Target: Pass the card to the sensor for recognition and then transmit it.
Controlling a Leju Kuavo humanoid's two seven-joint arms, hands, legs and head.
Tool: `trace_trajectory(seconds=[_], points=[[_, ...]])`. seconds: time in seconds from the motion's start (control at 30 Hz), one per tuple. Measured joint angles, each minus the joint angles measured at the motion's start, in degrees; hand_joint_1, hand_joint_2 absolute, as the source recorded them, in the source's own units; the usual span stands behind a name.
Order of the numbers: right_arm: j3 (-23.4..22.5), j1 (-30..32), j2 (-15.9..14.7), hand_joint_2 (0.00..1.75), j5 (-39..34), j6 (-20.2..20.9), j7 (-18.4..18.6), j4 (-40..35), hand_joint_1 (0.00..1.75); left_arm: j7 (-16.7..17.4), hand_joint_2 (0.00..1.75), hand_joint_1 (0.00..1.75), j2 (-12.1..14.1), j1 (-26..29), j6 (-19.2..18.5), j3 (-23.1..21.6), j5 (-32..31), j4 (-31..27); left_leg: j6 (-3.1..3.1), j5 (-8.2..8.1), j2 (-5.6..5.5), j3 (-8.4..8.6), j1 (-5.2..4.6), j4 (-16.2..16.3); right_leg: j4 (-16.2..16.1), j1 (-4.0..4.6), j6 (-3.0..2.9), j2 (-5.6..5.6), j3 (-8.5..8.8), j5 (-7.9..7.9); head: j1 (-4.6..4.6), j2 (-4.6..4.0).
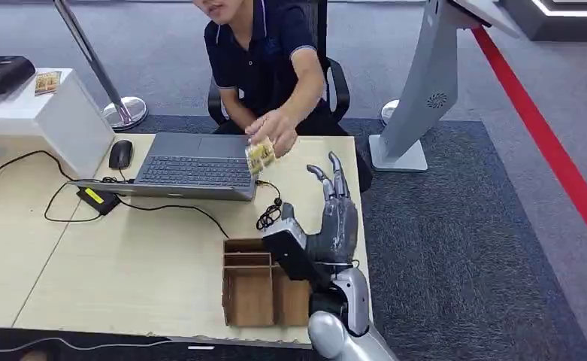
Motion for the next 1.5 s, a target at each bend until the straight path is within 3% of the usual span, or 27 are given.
trace_trajectory(seconds=[0.3, 0.87, 1.2, 1.5], points=[[2.82, -0.03, -2.27, 1.75, -5.06, 0.00, 6.47, -0.85, 0.00, 0.55, 0.00, 0.00, 0.39, 0.00, 0.37, -1.49, 2.53, -0.02, 0.00, 0.00, -0.01, 0.01, 0.00, 0.01, 0.00, 0.00, 0.00, 0.01, 0.00, 0.01, 0.02, 0.00], [8.42, 3.00, -8.52, 1.75, -6.77, -0.02, 7.93, -8.20, 0.00, 0.85, 0.00, 0.00, 1.11, 0.49, 1.57, -3.41, 5.46, -0.02, 0.00, 0.00, 0.00, 0.02, 0.00, 0.02, 0.00, 0.00, 0.00, 0.00, 0.01, 0.01, 0.00, 0.00], [10.45, 5.30, -12.28, 1.75, -2.99, -0.02, 11.34, -11.41, 0.00, 0.92, 0.00, 0.00, 1.33, 1.03, 2.99, -3.91, 8.52, 0.00, 0.01, -0.01, 0.00, -0.01, 0.00, 0.02, 0.00, 0.00, 0.01, 0.00, 0.00, 0.00, 0.00, 0.00], [11.32, 6.56, -14.23, 1.75, -1.94, -0.02, 11.84, -13.01, 0.00, 0.94, 0.00, 0.00, 1.62, 1.12, 3.06, -4.57, 9.22, 0.00, 0.00, 0.00, 0.00, 0.00, 0.00, 0.02, 0.00, 0.00, 0.00, 0.00, 0.01, 0.00, 0.00, 0.00]])
